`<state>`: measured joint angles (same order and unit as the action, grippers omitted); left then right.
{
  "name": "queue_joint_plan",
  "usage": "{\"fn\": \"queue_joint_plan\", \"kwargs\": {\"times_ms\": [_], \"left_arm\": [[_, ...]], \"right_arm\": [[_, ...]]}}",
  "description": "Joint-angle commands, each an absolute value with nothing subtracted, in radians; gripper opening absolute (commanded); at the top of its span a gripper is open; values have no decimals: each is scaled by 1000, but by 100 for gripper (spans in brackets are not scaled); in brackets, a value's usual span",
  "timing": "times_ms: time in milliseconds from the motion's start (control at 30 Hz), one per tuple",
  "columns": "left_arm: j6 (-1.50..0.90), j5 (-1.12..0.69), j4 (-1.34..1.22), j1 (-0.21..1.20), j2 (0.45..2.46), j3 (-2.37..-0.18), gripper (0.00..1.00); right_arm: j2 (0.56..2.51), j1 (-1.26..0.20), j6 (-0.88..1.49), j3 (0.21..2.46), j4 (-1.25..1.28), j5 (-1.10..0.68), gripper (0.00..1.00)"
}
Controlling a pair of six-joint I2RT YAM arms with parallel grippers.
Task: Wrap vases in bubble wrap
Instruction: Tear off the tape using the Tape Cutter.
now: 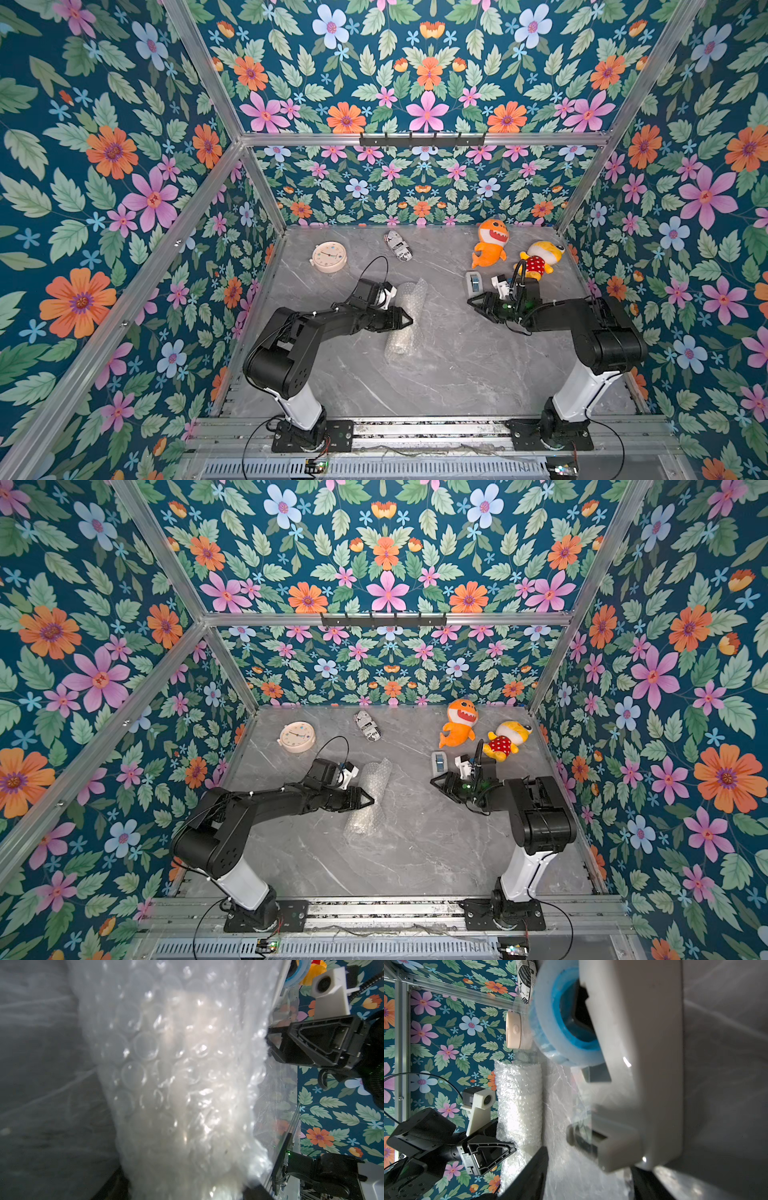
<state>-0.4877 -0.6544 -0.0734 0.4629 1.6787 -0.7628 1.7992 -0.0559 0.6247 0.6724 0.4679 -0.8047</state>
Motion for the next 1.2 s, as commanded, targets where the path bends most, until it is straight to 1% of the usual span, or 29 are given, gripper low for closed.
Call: {"fn": "queue_joint_plan", "kwargs": {"times_ms": [0, 33, 200, 300, 433, 467, 500, 533, 633, 933, 1167], "left_arm": [[-468, -644, -30, 462, 1675, -765, 55], [-468, -644, -29, 462, 1675, -765, 55], [-469, -644, -29, 462, 1675, -763, 55], [-468, -644, -28, 461, 1677, -764, 55], [-467, -646, -26, 460, 1675, -765, 55], [-468, -646, -26, 460, 1675, -765, 55], [-468, -646, -26, 460, 1675, -765, 55], [-467, -646, -26, 461, 1675, -764, 55], [-468, -647, -27, 461, 1674, -764, 55], [-469, -646, -25, 461, 1671, -765, 55], [-468, -644, -17, 461, 1664, -768, 55]], "right_arm": [[1809, -56, 614, 693, 502, -775, 49], [1810, -55, 613, 698, 500, -779, 45], [1804, -56, 600, 699, 476, -775, 39], [1786, -55, 594, 689, 470, -765, 33], [1761, -55, 590, 682, 452, -747, 18], [1757, -55, 590, 680, 449, -746, 13], [1750, -56, 586, 680, 441, -739, 4], [1744, -55, 585, 680, 434, -736, 0], [1724, -55, 576, 686, 396, -724, 0], [1688, -55, 506, 767, 118, -618, 0], [1700, -55, 493, 766, 76, -597, 0]]}}
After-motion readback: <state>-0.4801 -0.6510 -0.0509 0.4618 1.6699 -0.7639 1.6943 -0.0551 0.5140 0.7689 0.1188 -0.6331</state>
